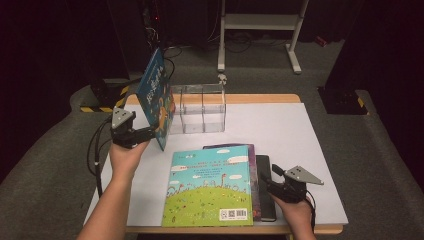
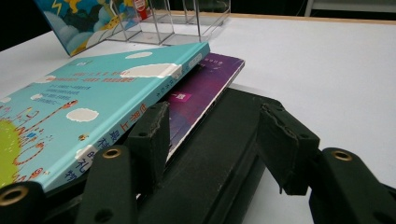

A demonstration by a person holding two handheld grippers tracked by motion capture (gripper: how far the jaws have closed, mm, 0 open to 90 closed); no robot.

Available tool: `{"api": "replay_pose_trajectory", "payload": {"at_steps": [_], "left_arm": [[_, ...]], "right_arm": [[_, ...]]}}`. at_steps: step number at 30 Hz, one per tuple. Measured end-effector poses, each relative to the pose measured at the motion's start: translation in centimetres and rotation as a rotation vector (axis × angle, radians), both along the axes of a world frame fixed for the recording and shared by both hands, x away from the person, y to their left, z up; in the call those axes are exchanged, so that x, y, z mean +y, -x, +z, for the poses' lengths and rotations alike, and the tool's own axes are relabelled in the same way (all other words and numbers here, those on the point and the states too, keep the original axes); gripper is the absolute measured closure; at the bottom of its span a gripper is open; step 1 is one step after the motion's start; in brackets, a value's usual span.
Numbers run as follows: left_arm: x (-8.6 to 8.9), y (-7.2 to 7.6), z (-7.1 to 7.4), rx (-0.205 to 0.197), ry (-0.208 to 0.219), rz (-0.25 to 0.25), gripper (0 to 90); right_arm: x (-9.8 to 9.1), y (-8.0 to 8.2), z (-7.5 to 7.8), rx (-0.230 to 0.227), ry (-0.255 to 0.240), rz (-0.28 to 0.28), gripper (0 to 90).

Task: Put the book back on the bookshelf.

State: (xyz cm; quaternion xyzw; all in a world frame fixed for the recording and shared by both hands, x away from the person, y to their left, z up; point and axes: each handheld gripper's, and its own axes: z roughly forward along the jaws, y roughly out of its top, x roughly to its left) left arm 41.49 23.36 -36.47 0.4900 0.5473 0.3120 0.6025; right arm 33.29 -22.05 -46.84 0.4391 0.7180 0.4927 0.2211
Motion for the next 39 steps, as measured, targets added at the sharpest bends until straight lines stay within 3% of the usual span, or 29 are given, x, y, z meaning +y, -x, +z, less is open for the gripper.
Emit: {"api": "replay_pose_trajectory", "payload": {"at_steps": [20,26,34,39], "left_arm": [[-1.1,4.5,-4.8,0.063,0.032,-0.106,12.5],[-2.1,5.3,-6.9,0.126,0.012,-0.148,12.6],[-3.6,6.6,-9.0,0.175,0.020,-0.181,12.6],[-4.3,7.4,-10.0,0.204,-0.009,-0.204,12.6]], "right_arm": [[0.4,0.1,0.1,-0.008,0.016,0.003,41.6],[0.5,0.1,0.1,-0.009,0.018,0.013,42.0],[1.0,0.2,0.3,-0.020,0.031,0.033,40.5],[1.6,0.4,0.8,-0.037,0.035,0.044,40.1]]}}
